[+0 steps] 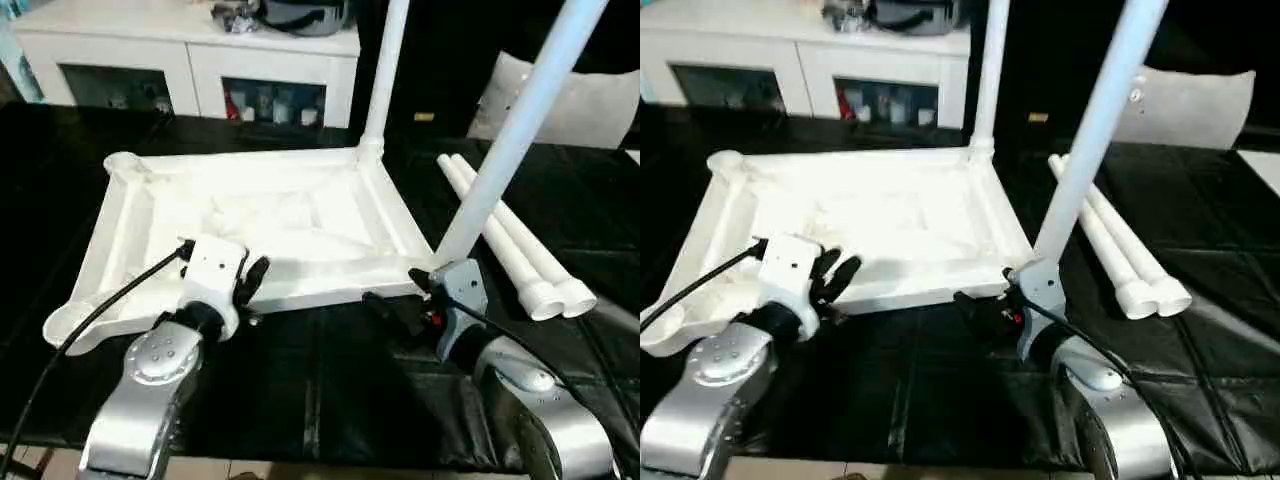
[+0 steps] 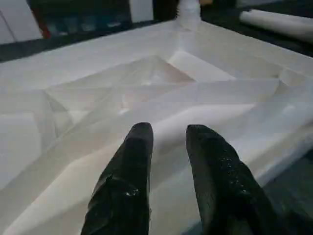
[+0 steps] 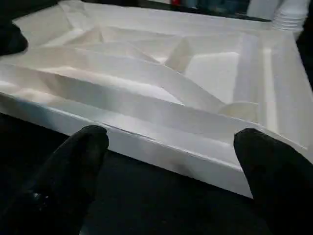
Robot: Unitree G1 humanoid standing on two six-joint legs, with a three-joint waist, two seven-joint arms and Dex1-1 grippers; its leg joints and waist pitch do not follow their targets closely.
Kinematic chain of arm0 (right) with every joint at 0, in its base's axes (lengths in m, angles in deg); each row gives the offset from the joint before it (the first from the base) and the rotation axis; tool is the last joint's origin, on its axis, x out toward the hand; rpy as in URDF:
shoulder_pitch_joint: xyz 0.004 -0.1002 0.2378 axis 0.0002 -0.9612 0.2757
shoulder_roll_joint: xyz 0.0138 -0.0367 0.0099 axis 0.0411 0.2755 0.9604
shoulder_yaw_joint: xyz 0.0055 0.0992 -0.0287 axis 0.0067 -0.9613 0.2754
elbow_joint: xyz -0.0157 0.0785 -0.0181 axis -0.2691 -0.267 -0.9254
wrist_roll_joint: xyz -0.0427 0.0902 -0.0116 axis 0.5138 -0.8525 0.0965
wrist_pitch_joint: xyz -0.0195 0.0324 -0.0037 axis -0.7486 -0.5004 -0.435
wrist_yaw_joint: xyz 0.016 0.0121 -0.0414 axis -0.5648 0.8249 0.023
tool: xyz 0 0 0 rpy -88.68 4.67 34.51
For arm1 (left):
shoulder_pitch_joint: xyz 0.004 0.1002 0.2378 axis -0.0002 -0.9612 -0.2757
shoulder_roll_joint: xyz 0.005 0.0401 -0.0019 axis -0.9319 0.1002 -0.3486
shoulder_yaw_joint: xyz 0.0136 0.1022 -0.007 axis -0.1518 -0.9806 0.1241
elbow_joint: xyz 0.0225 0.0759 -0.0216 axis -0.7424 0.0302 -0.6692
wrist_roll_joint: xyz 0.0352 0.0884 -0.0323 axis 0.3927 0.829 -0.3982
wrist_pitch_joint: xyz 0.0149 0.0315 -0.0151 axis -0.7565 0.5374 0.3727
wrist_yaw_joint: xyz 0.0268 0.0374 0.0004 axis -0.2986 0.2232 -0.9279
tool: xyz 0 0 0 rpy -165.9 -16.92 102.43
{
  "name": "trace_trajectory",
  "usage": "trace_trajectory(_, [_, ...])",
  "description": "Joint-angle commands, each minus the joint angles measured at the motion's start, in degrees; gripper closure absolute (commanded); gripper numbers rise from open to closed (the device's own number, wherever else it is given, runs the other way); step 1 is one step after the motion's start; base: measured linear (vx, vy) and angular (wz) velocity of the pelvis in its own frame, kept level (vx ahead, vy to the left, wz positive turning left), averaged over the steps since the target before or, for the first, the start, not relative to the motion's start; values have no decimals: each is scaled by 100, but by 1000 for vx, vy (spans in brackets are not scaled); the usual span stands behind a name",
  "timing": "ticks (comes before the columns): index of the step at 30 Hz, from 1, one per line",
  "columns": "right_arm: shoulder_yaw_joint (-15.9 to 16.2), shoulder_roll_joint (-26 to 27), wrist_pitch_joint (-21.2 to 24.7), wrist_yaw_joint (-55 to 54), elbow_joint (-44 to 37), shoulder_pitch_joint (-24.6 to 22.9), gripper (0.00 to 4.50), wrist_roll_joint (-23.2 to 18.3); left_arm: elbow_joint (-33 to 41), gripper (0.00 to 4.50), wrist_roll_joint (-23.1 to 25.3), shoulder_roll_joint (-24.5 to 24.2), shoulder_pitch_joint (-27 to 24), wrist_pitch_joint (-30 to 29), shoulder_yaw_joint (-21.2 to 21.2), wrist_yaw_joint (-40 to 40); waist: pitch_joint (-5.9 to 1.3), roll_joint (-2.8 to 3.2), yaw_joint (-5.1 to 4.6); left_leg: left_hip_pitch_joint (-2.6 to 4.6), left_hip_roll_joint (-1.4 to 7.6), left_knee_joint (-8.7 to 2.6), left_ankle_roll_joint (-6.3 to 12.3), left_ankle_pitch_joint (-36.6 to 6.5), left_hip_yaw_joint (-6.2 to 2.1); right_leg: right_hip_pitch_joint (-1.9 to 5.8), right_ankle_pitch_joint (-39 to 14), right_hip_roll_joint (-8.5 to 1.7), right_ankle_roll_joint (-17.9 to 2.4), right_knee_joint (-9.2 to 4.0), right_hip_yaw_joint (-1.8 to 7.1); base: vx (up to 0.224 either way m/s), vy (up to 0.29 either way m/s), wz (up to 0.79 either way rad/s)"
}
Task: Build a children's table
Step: Rotate table base
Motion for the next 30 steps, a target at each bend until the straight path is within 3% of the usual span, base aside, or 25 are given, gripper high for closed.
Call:
trace_trajectory(1, [-178, -178, 119, 70, 12, 183, 0, -70, 42, 288, -134, -214, 135, -253, 18, -323, -218, 70, 3, 180, 713, -474, 357, -1018, -230, 101, 1108, -608, -1441, -394, 232, -57, 15, -1])
trace_trajectory(2, [-218, -258, 137, 107, 125, 277, 0, -65, 2, 278, -109, -351, 186, -242, -2, -432, -178, 70, 16, 205, 717, -512, 169, -1606, -202, 84, 363, -607, -1535, -452, 245, -57, 15, -1])
trace_trajectory(3, [-246, -312, 145, 133, 203, 342, 0, -62, -27, 278, -90, -441, 221, -234, -13, -502, -179, 66, 11, 211, 714, -510, 65, -1794, -172, 72, 62, -603, -1555, -468, 255, -70, 10, 1])
trace_trajectory(4, [-325, -501, 137, 279, 505, 583, 0, -51, -139, 261, -97, -639, 325, -225, 7, -647, -159, 108, 10, 247, 715, -511, -241, -2208, -111, -5, -632, -608, -1513, -527, 292, -80, 10, 1])
trace_trajectory(5, [-353, -594, 119, 363, 664, 703, 0, -29, -185, 254, -118, -718, 370, -226, 10, -716, -147, 147, 9, 245, 708, -520, -353, -2363, -127, -18, -851, -610, -1478, -525, 289, -80, 10, 1])
trace_trajectory(7, [-376, -736, 131, 495, 884, 873, 0, 0, -237, 240, -140, -828, 427, -230, -2, -821, -135, 117, 0, 262, 698, -523, -608, -2804, -116, -73, -1498, -623, -1299, -572, 307, -86, 30, -2])
trace_trajectory(8, [-376, -783, 154, 535, 942, 919, 0, -3, -243, 228, -147, -862, 442, -242, -12, -854, -131, 105, 2, 254, 701, -537, -643, -2859, -105, -103, -1654, -630, -1219, -590, 315, -81, 36, -3])
trace_trajectory(9, [-376, -787, 156, 538, 946, 923, 0, -4, -244, 228, -147, -865, 443, -243, -12, -857, -142, 107, 11, 253, 707, -534, -629, -2809, -98, -115, -1623, -636, -1211, -587, 323, 0, 0, 0])
trace_trajectory(10, [-402, -1066, 102, 790, 1344, 1196, 0, 21, -262, 211, -171, -1015, 502, -249, -61, -1027, -157, 145, 19, 245, 711, -534, -595, -2709, -99, -119, -1468, -636, -1222, -567, 321, 0, 0, 0])
trace_trajectory(12, [-411, -1449, -47, 1132, 1918, 1562, 0, 59, -273, 209, -221, -1219, 586, -289, -121, -1245, -196, 136, -3, 184, 700, -544, -562, -2501, -99, -67, -1099, -606, -1244, -523, 283, 0, 0, 0])
trace_trajectory(13, [-421, -1603, -336, 1210, 2362, 1799, 0, 171, -293, 205, -257, -1278, 651, -341, -135, -1322, -244, 193, 26, 182, 712, -530, -478, -2154, -76, -68, -551, -595, -1300, -457, 262, 0, 0, 0])
trace_trajectory(15, [-512, -1721, -911, 1142, 3236, 2239, 0, 348, -341, 190, -285, -1331, 756, -394, -154, -1385, -232, 169, 20, 181, 703, -507, -318, -1850, -6, -110, -61, -593, -1472, -458, 256, 0, 0, 0])
trace_trajectory(16, [-566, -1736, -1135, 1049, 3577, 2417, 0, 411, -367, 177, -271, -1360, 792, -393, -160, -1394, -238, 148, 17, 171, 684, -466, -262, -1792, 38, -112, -2, -618, -1650, -445, 251, 0, 0, 0])
trace_trajectory(18, [-643, -1730, -1344, 918, 3926, 2606, 0, 456, -396, 170, -255, -1393, 826, -386, -160, -1401, -243, 118, 52, 165, 696, -440, -60, -1524, 103, -87, 97, -630, -1732, -462, 262, 0, 0, 0])
trace_trajectory(19, [-689, -1715, -1415, 850, 4064, 2684, 0, 461, -408, 170, -257, -1403, 839, -387, -153, -1404, -260, 138, 79, 165, 716, -432, 76, -1308, 128, -78, 262, -623, -1765, -437, 245, 0, 0, 0])
trace_trajectory(20, [-724, -1689, -1628, 679, 4364, 2850, 0, 524, -456, 170, -244, -1429, 875, -397, -121, -1402, -266, 181, 88, 177, 735, -456, 57, -1377, 142, -105, 285, -584, -1775, -414, 211, 0, 0, 0])
trace_trajectory(21, [-723, -1652, -1742, 634, 4514, 2936, 0, 540, -501, 170, -235, -1450, 903, -404, -98, -1405, -260, 175, 77, 183, 734, -468, 21, -1489, 150, -115, 251, -555, -1753, -414, 211, 0, 0, 0])
trace_trajectory(24, [-597, -1499, -1925, 721, 4512, 2904, 0, 495, -613, 170, -188, -1518, 965, -412, -112, -1378, -286, 167, 88, 180, 741, -469, 55, -1496, 173, -109, 419, -561, -1717, -394, 228, 0, 0, 0])
trace_trajectory(28, [-478, -1043, -1819, 809, 3859, 2427, 0, 343, -870, 170, 82, -1604, 1104, -544, -32, -1077, -329, 140, 87, 132, 749, -431, 367, -933, 190, -91, 1073, -572, -1642, -349, 232, 0, 0, 0])
trace_trajectory(30, [-329, -876, -1750, 782, 3561, 2193, 0, 317, -1051, 170, 217, -1633, 1213, -641, 73, -866, -316, 167, 94, 144, 752, -433, 447, -995, 199, -128, 1050, -573, -1673, -356, 226, 0, 0, 0])
